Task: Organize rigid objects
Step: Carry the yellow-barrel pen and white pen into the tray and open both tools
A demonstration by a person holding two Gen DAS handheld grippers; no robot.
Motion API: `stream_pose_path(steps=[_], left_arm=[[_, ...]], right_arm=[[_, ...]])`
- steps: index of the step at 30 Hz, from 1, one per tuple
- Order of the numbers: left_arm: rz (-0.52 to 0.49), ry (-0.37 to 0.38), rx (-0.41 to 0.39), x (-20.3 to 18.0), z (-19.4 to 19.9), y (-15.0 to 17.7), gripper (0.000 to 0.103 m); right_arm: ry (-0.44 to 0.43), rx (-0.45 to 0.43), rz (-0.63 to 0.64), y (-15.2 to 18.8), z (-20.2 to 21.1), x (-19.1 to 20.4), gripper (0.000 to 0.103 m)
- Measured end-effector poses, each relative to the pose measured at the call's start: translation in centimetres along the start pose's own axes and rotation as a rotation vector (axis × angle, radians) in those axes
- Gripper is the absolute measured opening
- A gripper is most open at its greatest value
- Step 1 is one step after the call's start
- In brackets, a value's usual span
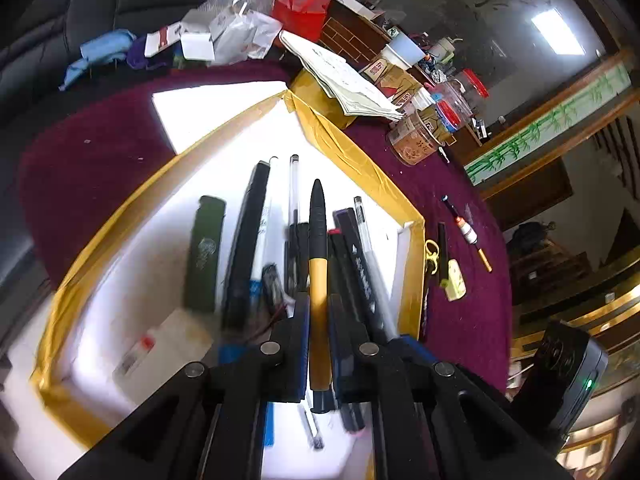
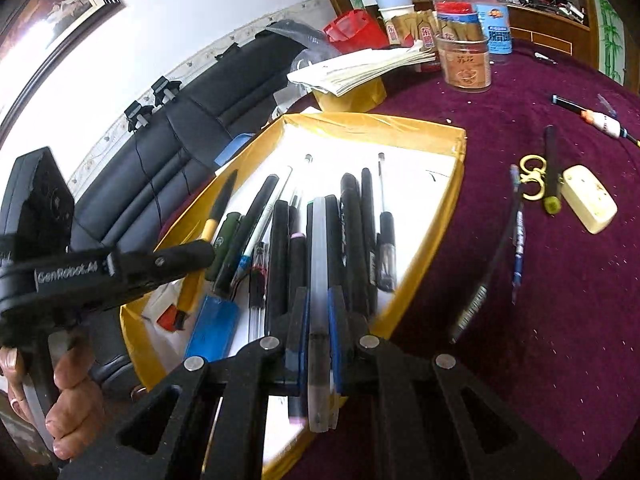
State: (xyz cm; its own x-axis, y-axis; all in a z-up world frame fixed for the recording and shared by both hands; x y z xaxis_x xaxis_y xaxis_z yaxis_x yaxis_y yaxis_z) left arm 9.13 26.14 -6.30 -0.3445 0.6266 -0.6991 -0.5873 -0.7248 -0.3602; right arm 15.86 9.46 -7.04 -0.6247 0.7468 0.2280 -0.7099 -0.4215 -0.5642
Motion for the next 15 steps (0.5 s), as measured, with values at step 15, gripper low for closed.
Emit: stream_pose_path(steps=[15], left_arm=[[0.026, -0.077, 0.028, 1.8, -3.3, -2.5, 0.007]], right_arm=[[0.046, 0.028, 0.061, -1.3, -2.9, 1.6, 0.009]])
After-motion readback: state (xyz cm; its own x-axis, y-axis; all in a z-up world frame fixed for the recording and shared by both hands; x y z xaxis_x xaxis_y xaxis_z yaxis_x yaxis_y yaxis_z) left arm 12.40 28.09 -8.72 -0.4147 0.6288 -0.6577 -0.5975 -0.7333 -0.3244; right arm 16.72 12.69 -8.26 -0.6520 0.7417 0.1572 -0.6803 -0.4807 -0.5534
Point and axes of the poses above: each gripper's, at about its wrist camera, not at the fingertips, and z roughly against the way its jaws point, x to its left, y to its underside, the point moved 4 cm from there along -z, roughly the way its jaws point, and after that the axes turned 10 degrees about y, right-handed, at the moved point
